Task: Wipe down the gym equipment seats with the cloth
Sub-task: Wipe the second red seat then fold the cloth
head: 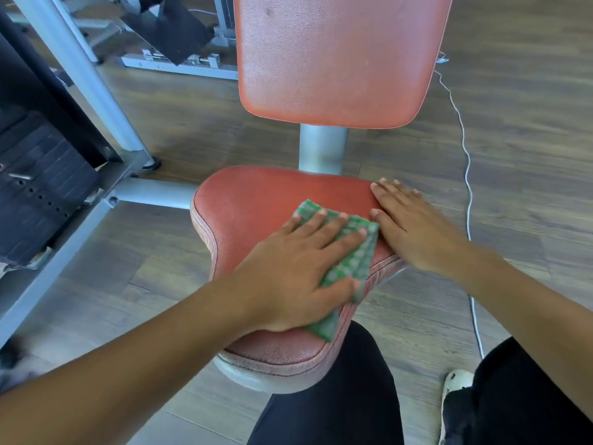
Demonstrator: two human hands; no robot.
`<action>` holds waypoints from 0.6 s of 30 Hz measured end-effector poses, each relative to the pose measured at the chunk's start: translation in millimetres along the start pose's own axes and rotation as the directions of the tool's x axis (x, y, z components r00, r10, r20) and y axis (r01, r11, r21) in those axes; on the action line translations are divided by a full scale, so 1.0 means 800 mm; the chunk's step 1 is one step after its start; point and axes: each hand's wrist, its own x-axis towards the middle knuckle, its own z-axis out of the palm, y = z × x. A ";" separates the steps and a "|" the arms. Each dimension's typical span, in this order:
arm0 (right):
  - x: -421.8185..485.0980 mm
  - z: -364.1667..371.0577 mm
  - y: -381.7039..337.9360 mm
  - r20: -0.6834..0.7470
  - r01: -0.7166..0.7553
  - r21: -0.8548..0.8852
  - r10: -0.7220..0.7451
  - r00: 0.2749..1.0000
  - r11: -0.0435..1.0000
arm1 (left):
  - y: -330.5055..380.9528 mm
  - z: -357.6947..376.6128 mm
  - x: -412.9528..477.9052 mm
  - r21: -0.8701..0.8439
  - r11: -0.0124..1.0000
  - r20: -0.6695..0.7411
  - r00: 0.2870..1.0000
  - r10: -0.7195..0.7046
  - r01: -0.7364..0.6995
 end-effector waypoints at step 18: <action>-0.032 -0.019 0.034 0.053 -0.033 -0.089 0.038 0.998 0.995 | -0.033 -0.006 0.010 -0.084 0.986 0.081 0.985 0.153 -0.146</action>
